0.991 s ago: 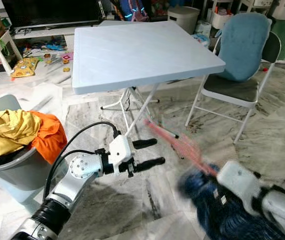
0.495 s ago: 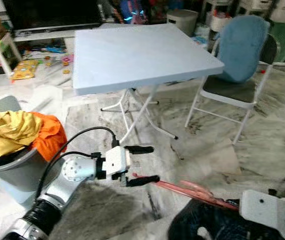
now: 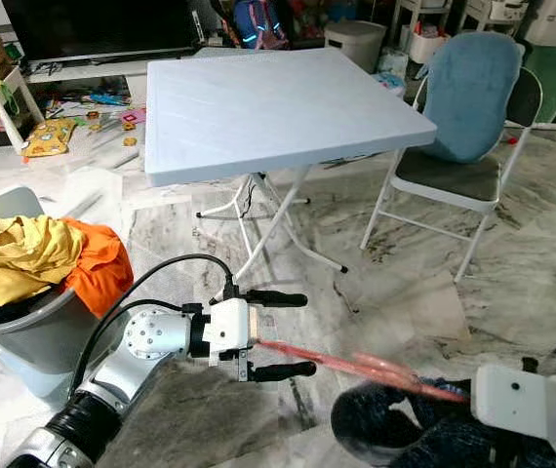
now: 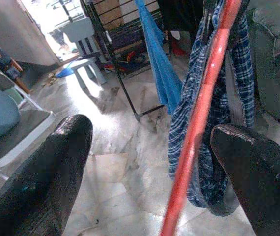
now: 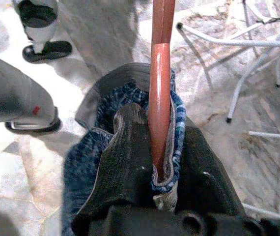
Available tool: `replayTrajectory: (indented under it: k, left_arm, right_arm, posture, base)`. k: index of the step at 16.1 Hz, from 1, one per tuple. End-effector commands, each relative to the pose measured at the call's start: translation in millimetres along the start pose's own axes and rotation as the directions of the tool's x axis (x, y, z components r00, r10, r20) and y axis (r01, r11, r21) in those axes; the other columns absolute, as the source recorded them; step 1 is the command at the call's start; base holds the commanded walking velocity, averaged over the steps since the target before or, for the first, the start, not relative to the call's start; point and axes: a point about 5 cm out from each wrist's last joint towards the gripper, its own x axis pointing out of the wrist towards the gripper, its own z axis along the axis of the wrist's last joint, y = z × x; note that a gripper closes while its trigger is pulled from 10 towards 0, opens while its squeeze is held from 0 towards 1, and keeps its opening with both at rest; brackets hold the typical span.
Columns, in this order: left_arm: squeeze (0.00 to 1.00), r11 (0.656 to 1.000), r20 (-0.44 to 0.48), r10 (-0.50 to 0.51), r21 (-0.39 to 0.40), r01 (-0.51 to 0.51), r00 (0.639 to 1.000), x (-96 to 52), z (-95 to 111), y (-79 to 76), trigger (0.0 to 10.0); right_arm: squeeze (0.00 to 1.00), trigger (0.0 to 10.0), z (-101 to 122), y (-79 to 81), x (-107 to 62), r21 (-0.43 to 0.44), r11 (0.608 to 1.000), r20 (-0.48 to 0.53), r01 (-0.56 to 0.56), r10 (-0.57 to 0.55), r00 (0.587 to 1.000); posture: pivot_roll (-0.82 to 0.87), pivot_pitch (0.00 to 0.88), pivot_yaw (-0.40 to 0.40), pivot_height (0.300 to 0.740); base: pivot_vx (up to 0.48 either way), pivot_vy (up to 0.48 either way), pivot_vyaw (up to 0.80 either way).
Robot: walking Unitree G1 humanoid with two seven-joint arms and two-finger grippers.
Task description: Hang hanger
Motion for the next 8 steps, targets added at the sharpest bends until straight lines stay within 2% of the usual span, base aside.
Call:
replayTrajectory:
  k: [1, 3, 5, 6, 8]
  left_arm:
    - [0.00, 0.999, -0.011, -0.041, 0.021, 0.041, 0.999, 1.1, 0.4, -0.6, 10.0]
    - [0.00, 0.997, -0.005, -0.072, 0.010, 0.072, 0.997, 1.4, -0.2, -3.3, 10.0]
    - [0.00, 0.995, 0.004, -0.101, 0.003, 0.101, 0.995, 3.0, -0.1, -6.8, 10.0]
    - [0.00, 0.994, 0.006, -0.106, 0.003, 0.106, 0.994, 3.9, 0.1, -7.5, 9.6]
    - [0.00, 0.993, 0.020, -0.114, -0.007, 0.114, 0.993, 5.5, 0.9, -7.7, 0.0]
  right_arm:
    - [0.00, 10.0, 14.9, -2.5, -2.9, -0.048, 0.999, 0.044, -0.012, 0.014, 0.999]
    - [0.00, 10.0, 28.6, -1.8, -10.3, -0.065, 0.997, 0.091, -0.032, 0.038, 0.995]
    - [0.00, 10.0, 35.9, -5.7, -13.0, -0.072, 0.997, 0.121, -0.005, 0.014, 0.993]
    - [0.00, 10.0, 36.1, -4.9, -13.3, -0.077, 0.997, 0.117, -0.012, 0.021, 0.993]
    - [0.00, 10.0, 39.1, -0.7, -12.5, -0.083, 0.996, 0.121, -0.032, 0.042, 0.992]
  posture:
    - [-0.05, 0.000, -0.018, 0.740]
    - [-0.05, 0.000, -0.018, 0.740]
    - [-0.06, 0.000, -0.015, 0.740]
    - [-0.06, 0.000, -0.014, 0.740]
    - [-0.06, 0.000, -0.013, 0.740]
  base:
    - [0.000, 0.000, 0.00]
    - [0.000, 0.000, 0.00]
    - [0.000, 0.000, 0.00]
    - [0.000, 0.000, 0.00]
    - [0.000, 0.000, 0.00]
